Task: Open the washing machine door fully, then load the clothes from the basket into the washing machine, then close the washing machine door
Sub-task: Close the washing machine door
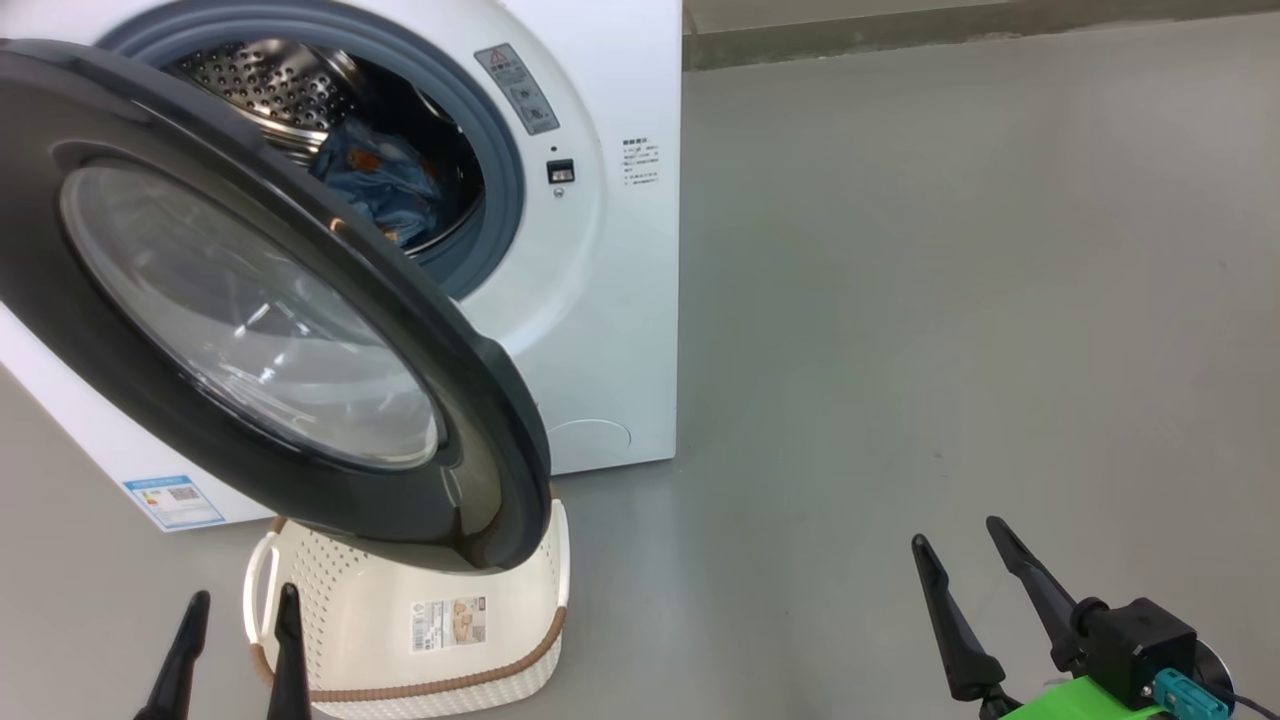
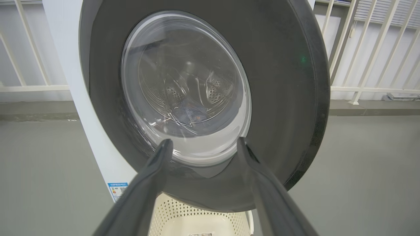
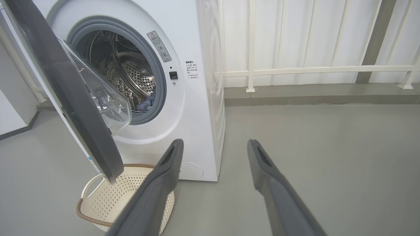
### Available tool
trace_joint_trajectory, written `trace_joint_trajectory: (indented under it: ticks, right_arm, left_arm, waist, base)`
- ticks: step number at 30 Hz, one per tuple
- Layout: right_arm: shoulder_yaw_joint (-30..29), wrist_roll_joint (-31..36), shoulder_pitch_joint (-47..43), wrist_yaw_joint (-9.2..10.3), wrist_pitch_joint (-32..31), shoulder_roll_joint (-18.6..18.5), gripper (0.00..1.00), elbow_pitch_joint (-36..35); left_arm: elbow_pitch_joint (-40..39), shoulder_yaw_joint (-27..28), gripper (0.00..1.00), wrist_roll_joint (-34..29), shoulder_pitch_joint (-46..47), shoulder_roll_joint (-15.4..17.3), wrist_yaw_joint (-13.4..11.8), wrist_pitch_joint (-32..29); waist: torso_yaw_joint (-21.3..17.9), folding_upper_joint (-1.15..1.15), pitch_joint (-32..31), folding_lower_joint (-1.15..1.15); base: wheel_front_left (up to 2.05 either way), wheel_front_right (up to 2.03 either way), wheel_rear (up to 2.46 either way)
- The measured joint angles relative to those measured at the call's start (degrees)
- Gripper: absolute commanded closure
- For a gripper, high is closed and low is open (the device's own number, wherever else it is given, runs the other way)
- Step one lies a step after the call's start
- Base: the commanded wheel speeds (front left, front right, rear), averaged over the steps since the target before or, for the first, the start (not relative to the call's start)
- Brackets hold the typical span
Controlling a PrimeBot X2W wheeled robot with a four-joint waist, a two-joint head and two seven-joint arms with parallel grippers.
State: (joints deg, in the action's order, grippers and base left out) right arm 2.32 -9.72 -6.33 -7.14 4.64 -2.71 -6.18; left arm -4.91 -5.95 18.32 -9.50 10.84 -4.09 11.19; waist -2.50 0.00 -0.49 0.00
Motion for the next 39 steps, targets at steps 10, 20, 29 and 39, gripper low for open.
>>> trace_joint_trajectory:
  ticks: [10, 20, 29, 39]
  right_arm:
    - [-0.55, 1.07, -0.93, 0.00, -0.54, 0.03, 0.00, -0.49]
    - [-0.51, 1.07, -0.93, 0.00, -0.60, 0.04, 0.51, -0.63]
    - [-0.45, 1.04, -0.93, 0.00, -1.11, 0.05, 1.00, -0.62]
    - [0.12, 0.15, -0.78, 0.00, -1.30, 0.05, 1.00, -0.20]
  left_arm:
    - [0.34, -0.36, 0.00, -0.66, -0.90, -0.32, -1.23, 0.48]
    - [0.83, -0.55, 0.00, -0.66, -0.90, -0.48, -1.98, 0.52]
    - [0.80, -0.99, 0.00, -0.70, -0.89, -0.43, -2.27, 0.58]
    - [0.81, -1.49, 0.00, -0.70, -0.83, -0.16, -2.31, 0.81]
  waist:
    - [0.47, 0.00, -0.15, 0.00]
    - [0.47, 0.00, 0.05, 0.00]
    - [0.59, 0.00, 0.36, 0.00]
    - [0.96, 0.00, 0.97, 0.00]
  base:
    - [0.00, 0.00, 0.00]
    - [0.00, 0.00, 0.00]
    - [0.00, 0.00, 0.00]
    - [0.00, 0.00, 0.00]
